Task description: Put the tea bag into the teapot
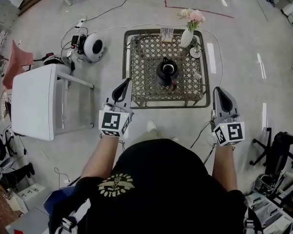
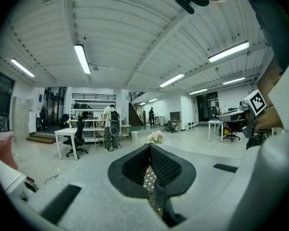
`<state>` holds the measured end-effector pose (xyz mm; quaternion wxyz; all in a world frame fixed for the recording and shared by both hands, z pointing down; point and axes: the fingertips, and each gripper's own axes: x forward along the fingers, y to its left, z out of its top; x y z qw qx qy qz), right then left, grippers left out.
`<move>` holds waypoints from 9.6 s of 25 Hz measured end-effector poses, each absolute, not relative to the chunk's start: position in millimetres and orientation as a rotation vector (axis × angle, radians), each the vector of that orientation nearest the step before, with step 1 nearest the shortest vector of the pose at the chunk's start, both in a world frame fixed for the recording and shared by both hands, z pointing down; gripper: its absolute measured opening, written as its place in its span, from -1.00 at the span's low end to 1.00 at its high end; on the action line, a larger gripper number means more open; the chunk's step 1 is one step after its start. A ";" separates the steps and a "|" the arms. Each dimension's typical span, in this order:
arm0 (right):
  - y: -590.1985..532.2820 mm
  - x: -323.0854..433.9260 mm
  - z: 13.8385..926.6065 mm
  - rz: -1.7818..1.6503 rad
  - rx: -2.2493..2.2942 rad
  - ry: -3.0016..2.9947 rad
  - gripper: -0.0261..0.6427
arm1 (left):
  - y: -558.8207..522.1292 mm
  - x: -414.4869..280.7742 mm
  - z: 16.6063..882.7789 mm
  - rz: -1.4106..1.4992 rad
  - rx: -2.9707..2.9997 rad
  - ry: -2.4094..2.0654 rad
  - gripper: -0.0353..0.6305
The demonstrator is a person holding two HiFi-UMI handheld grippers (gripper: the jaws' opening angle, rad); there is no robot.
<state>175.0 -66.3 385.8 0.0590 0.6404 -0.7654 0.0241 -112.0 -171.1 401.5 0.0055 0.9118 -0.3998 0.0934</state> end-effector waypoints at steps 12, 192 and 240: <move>-72.4 181.4 390.0 0.122 2.021 -2.197 -0.90 | -216.4 -88.8 411.5 0.265 2.895 -1.093 -0.90; -269.2 97.1 448.4 0.362 1.161 -2.590 -0.85 | -319.0 -112.7 426.9 0.306 2.608 -1.444 -0.90; -255.4 79.1 476.1 0.501 0.979 -2.479 -0.53 | -333.4 -89.5 458.5 0.284 2.590 -1.316 -0.90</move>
